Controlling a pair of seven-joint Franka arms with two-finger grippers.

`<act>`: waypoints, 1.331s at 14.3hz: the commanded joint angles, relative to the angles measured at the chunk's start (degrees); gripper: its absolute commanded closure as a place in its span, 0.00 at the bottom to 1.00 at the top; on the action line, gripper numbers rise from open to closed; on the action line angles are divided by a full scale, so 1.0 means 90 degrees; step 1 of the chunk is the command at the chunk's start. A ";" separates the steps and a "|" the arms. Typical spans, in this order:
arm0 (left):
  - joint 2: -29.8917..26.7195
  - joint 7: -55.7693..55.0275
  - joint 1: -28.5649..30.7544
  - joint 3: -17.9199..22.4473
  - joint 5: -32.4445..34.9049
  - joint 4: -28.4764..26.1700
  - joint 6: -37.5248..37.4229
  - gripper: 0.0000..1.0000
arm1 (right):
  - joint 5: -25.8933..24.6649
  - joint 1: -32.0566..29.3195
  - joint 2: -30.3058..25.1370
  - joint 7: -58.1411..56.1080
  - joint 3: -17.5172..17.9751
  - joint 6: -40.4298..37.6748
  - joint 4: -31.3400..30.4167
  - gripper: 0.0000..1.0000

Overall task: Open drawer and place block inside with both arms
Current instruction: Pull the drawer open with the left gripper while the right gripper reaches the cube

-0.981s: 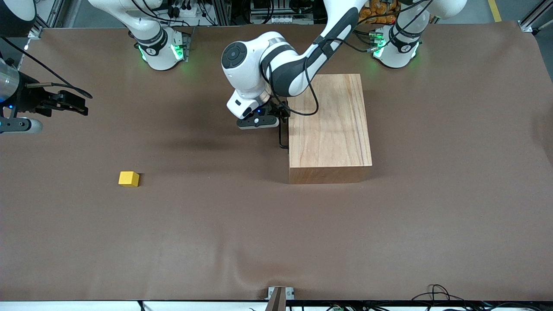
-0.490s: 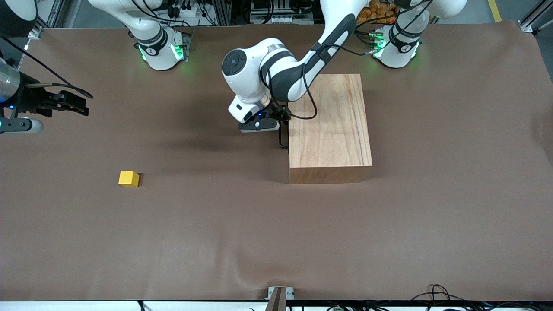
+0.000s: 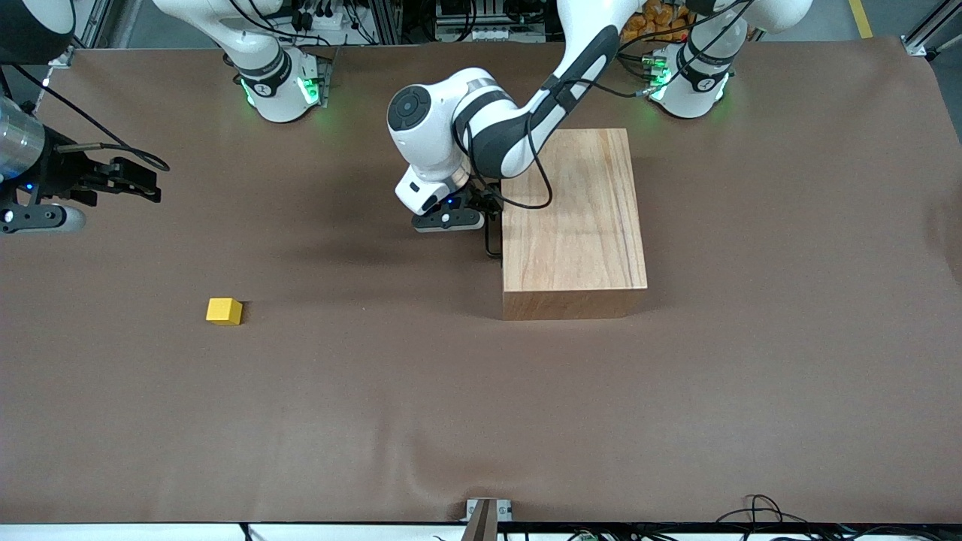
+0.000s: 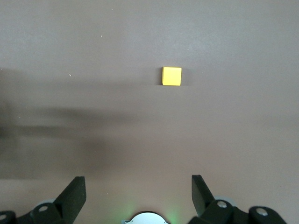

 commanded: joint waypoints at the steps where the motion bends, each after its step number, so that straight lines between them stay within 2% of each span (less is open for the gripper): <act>1: 0.0156 0.0078 -0.0007 0.0004 0.0112 0.0141 0.0189 0.00 | -0.0050 0.0011 -0.0041 -0.0057 0.0006 0.0050 -0.0032 0.00; 10: 0.0185 -0.0019 -0.0027 -0.0054 0.0063 0.0189 0.0687 0.00 | -0.0050 -0.0067 0.0183 -0.0057 -0.0004 0.0303 -0.0198 0.00; 15: 0.0185 -0.0068 -0.0066 -0.0084 -0.0093 0.0189 0.0971 0.00 | -0.0050 -0.0320 0.0222 -0.0057 -0.0023 0.1269 -0.0988 0.00; 19: 0.0205 -0.0078 -0.0163 -0.0074 -0.0132 0.0180 0.1205 0.00 | 0.0018 -0.0691 0.0787 -0.0485 -0.0014 0.2128 -0.1409 0.00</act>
